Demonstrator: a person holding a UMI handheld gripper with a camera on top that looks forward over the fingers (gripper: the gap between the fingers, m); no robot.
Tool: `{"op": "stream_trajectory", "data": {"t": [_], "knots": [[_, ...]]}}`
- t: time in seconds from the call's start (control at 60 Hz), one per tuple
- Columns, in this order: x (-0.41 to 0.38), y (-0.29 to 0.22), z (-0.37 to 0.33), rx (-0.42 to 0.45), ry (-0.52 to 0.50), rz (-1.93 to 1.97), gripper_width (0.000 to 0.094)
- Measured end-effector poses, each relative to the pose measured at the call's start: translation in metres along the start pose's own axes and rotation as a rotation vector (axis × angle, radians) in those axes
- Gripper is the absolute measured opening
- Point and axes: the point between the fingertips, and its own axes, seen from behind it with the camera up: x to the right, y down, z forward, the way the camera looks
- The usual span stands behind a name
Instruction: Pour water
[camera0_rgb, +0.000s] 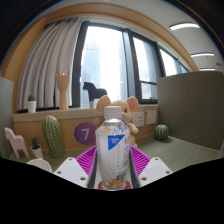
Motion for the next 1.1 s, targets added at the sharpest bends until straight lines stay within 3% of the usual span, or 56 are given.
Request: {"op": "stream_trajectory", "data": {"t": [0.05, 0.117, 0.283, 0.5, 0.667, 1.1], "knots": [[-0.002, 0.002, -0.003, -0.011, -0.019, 0.005, 0.0550], [-0.009, 0.013, -0.010, -0.052, -0.058, 0.008, 0.0691], [-0.003, 0.024, -0.046, -0.099, -0.054, -0.040, 0.0743], [-0.014, 0.055, -0.133, -0.202, -0.076, -0.068, 0.0744], [-0.043, 0.066, -0.210, -0.226, -0.186, -0.075, 0.0746], [-0.082, 0.027, -0.342, -0.166, -0.328, -0.077, 0.0753]]}}
